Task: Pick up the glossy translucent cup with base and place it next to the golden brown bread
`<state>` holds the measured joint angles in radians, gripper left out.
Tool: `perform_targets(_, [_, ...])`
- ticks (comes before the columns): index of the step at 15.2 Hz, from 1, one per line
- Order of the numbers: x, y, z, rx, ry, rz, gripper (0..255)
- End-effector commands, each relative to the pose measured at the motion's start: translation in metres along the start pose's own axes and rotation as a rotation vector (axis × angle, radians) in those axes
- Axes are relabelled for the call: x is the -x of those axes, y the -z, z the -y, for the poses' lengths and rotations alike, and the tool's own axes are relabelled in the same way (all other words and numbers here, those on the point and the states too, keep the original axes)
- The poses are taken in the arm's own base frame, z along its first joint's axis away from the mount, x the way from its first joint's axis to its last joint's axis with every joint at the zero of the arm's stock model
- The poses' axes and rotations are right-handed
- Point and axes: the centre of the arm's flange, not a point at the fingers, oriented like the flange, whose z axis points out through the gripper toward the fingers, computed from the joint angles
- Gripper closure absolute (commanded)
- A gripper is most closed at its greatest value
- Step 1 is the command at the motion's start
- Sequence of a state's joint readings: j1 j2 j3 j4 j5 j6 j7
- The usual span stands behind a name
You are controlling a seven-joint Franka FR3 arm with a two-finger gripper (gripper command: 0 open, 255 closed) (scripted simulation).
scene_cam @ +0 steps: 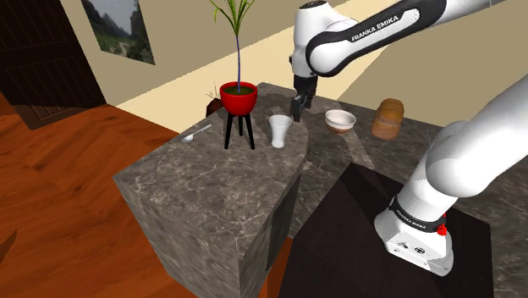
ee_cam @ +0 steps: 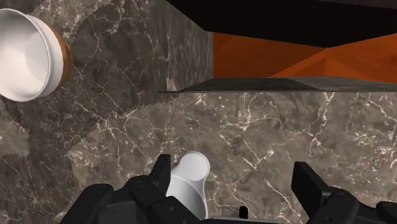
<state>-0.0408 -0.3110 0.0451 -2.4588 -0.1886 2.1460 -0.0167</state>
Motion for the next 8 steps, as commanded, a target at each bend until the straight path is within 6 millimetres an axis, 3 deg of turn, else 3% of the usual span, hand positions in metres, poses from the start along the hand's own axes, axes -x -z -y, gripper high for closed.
perform_targets(1, [-0.018,-0.019,0.004,0.022,0.001,-0.010,0])
perform_targets(8, [-0.085,-0.078,0.007,0.099,0.003,-0.038,0])
